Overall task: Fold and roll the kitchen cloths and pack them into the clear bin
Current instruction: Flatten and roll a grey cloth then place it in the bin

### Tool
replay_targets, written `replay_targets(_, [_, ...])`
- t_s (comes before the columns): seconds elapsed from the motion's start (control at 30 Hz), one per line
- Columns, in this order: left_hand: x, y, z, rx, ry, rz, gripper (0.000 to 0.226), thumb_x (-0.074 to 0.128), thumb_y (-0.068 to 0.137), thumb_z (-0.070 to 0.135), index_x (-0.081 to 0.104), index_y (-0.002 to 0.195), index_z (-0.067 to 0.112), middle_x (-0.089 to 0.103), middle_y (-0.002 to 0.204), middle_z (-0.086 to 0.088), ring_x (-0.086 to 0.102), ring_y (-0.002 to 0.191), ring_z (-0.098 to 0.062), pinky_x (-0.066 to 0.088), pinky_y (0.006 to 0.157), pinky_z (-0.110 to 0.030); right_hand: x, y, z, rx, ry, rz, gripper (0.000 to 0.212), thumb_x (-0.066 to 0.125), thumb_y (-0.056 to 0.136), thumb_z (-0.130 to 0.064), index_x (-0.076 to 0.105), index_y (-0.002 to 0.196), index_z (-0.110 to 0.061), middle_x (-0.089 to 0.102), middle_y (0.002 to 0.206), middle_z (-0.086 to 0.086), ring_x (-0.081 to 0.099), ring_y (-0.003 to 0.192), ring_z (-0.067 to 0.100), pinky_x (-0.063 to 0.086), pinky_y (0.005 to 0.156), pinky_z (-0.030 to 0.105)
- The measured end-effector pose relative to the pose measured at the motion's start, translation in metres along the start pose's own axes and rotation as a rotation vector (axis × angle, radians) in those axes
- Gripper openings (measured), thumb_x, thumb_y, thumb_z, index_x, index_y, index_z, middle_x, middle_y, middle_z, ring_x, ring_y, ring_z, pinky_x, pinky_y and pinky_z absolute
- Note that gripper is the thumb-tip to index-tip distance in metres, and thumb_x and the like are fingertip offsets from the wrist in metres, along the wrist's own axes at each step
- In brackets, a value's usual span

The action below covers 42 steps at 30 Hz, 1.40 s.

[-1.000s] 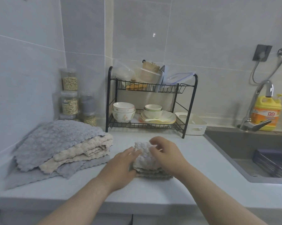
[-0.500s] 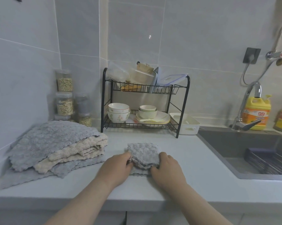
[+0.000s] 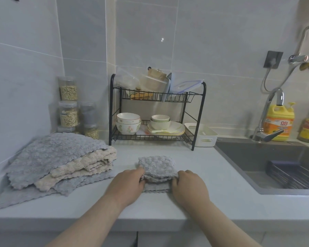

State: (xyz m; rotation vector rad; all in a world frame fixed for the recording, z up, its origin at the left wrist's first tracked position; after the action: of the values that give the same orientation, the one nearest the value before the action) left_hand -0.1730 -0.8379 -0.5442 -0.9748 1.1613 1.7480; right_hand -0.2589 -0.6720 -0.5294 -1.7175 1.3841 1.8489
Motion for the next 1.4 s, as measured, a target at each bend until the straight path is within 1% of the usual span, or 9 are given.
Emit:
replay_targets(0.1, [-0.001,-0.002,0.002,0.01,-0.009,0.004,0.012,0.046,0.095,0.031,0.051,0.099,0.02,0.053,0.076,0.007,0.054,0.077,-0.019,0.043,0.064,-0.034,0.009,0.001,-0.012,-0.135,-0.118,-0.011,0.023,0.057,0.06,-0.015,0.041,0.044,-0.018,0.048,0.047,0.006,0.051,0.043,0.03,0.034,0.039,0.03])
replay_targets(0.3, [-0.002,-0.002,0.0,-0.001,-0.034,0.012,0.018,0.047,0.093,0.027,0.055,0.108,0.024,0.062,0.09,0.005,0.058,0.084,-0.02,0.045,0.068,-0.034,0.012,0.008,0.002,0.012,0.063,-0.117,0.012,0.045,0.087,-0.022,0.041,0.094,-0.014,0.061,0.094,0.01,0.056,0.086,0.033,0.037,0.063,0.034])
replay_targets(0.5, [-0.001,-0.001,-0.003,-0.055,-0.113,-0.007,0.033,0.047,0.087,0.024,0.06,0.114,0.034,0.066,0.111,0.009,0.06,0.09,-0.015,0.048,0.074,-0.029,0.013,0.003,0.022,-0.16,0.093,-0.34,0.046,0.043,0.095,-0.031,0.04,0.14,-0.024,0.051,0.121,0.006,0.045,0.116,0.028,0.036,0.096,0.032])
replay_targets(0.6, [-0.001,-0.002,-0.005,-0.066,-0.24,0.003,0.028,0.039,0.09,0.033,0.062,0.106,0.035,0.059,0.121,0.015,0.057,0.106,-0.011,0.047,0.086,-0.029,0.004,0.004,0.031,-0.148,0.289,-0.383,0.043,0.047,0.096,-0.039,0.048,0.136,-0.024,0.05,0.126,0.002,0.046,0.116,0.019,0.033,0.096,0.026])
replay_targets(0.7, [-0.003,-0.002,-0.003,-0.025,-0.323,0.013,0.041,0.03,0.101,0.043,0.04,0.14,0.04,0.023,0.142,0.032,0.021,0.133,0.007,0.024,0.11,-0.027,-0.007,0.017,0.036,-0.068,0.493,-0.219,0.04,0.037,0.102,-0.031,0.049,0.138,-0.02,0.045,0.141,-0.001,0.041,0.125,0.009,0.025,0.098,0.017])
replay_targets(1.03, [0.016,0.009,-0.002,0.006,-0.014,-0.206,0.052,0.028,0.101,0.03,0.02,0.152,0.027,0.015,0.159,0.01,0.011,0.147,-0.008,0.008,0.118,-0.026,0.047,0.028,0.021,-0.187,0.008,-0.489,0.054,0.02,0.102,-0.045,0.01,0.153,-0.028,0.004,0.162,-0.002,0.01,0.148,0.021,0.011,0.12,0.039])
replay_targets(1.2, [0.016,0.01,-0.001,0.003,0.047,-0.224,0.051,0.028,0.1,0.03,0.023,0.151,0.025,0.018,0.159,0.008,0.013,0.146,-0.009,0.013,0.119,-0.033,0.043,0.029,0.021,-0.086,0.107,-0.462,0.056,0.026,0.098,-0.053,0.025,0.147,-0.028,0.017,0.159,0.003,0.024,0.143,0.026,0.02,0.116,0.042])
replay_targets(1.3, [0.01,0.007,0.004,0.008,0.042,-0.176,0.05,0.031,0.099,0.034,0.026,0.149,0.026,0.022,0.158,0.008,0.017,0.145,-0.009,0.015,0.118,-0.033,0.026,0.026,0.03,0.132,0.232,-0.289,0.05,0.033,0.089,-0.062,0.052,0.1,-0.017,0.054,0.116,0.007,0.049,0.113,0.029,0.036,0.096,0.037])
replay_targets(1.4, [0.008,0.006,0.004,0.001,-0.023,-0.13,0.055,0.037,0.098,0.041,0.024,0.149,0.028,0.02,0.158,0.01,0.018,0.145,-0.01,0.016,0.116,-0.033,0.023,0.024,0.023,0.104,0.168,-0.251,0.037,0.049,0.087,-0.055,0.042,0.073,-0.021,0.056,0.092,0.001,0.053,0.094,0.025,0.036,0.078,0.033])
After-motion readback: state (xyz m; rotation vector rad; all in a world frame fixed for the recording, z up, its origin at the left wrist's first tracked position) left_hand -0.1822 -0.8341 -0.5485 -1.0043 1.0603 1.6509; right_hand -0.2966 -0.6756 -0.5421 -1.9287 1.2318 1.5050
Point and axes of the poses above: each hand's wrist, its own y-axis towards the middle knuckle, its own x-axis out of the palm, z = x × y, the point moved 5 cm from there along y, towards the middle knuckle
